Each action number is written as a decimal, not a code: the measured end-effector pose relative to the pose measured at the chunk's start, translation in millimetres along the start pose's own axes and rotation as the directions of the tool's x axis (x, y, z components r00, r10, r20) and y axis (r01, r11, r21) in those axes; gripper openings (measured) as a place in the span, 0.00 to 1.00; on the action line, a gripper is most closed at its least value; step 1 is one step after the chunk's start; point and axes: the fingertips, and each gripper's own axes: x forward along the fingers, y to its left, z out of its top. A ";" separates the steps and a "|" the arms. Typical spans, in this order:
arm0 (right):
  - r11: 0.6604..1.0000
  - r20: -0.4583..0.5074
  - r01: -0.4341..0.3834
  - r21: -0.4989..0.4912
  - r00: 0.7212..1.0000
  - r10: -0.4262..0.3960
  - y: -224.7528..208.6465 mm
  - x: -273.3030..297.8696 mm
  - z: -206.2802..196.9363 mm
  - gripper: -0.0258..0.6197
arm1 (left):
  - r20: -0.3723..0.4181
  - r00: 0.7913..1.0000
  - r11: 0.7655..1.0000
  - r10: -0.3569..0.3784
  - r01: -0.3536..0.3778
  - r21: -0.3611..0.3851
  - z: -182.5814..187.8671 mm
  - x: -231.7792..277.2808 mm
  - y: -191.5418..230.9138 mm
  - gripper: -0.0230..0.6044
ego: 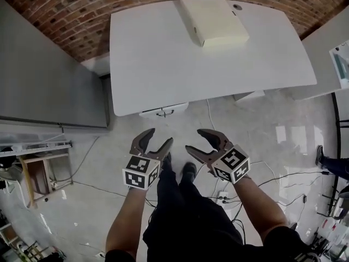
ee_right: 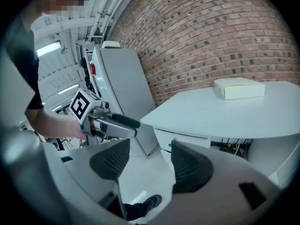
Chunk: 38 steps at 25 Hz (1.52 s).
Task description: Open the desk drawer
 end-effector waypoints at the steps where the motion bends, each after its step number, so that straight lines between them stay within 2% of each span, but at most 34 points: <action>1: 1.000 -0.007 0.003 -0.007 1.000 -0.003 -4.2 7.3 -4.6 0.48 | -0.005 1.000 1.000 -0.002 0.002 -0.001 -7.8 6.4 5.0 0.49; 9: 0.997 -0.083 -0.004 -0.076 0.997 -0.002 -41.1 62.0 -43.4 0.48 | -0.024 1.000 1.000 0.018 -0.018 0.021 -51.8 55.1 46.8 0.49; 14: 0.973 -0.168 -0.068 -0.222 0.985 0.031 -55.3 105.7 -71.7 0.47 | -0.056 0.997 0.997 0.050 -0.047 0.065 -75.5 77.9 70.5 0.49; 16: 0.966 -0.170 -0.073 -0.247 0.985 0.031 -64.8 123.1 -78.7 0.45 | -0.073 0.996 0.995 0.059 -0.052 0.088 -86.5 87.5 77.4 0.49; 20: 0.977 -0.129 -0.047 -0.210 0.991 0.020 -89.6 151.0 -89.4 0.38 | -0.111 0.991 0.987 0.079 -0.061 0.151 -109.3 109.5 91.4 0.49; 22: 0.969 -0.136 -0.049 -0.243 0.991 0.016 -97.6 163.7 -97.0 0.36 | -0.123 0.988 0.978 0.092 -0.067 0.196 -115.1 120.6 99.3 0.49; 26: 0.924 -0.182 -0.063 -0.377 0.983 -0.007 -107.0 188.0 -109.5 0.33 | -0.144 0.981 0.962 0.129 -0.089 0.257 -123.1 137.1 119.9 0.49; 31: 0.824 -0.196 -0.038 -0.565 0.976 -0.090 -120.2 205.8 -107.7 0.30 | -0.169 0.970 0.929 0.174 -0.104 0.355 -125.6 154.7 135.0 0.48; 33: 0.796 -0.201 -0.033 -0.604 0.973 -0.113 -125.1 213.6 -108.2 0.28 | -0.184 0.965 0.914 0.187 -0.102 0.393 -125.9 163.1 140.1 0.48; 35: 0.782 -0.216 -0.040 -0.622 0.969 -0.122 -128.3 220.3 -111.3 0.28 | -0.204 0.958 0.896 0.201 -0.096 0.433 -127.6 171.8 144.1 0.48; 38: 0.756 -0.237 -0.055 -0.652 0.962 -0.135 -129.6 226.2 -117.6 0.28 | -0.235 0.947 0.858 0.217 -0.071 0.508 -131.5 181.5 145.5 0.45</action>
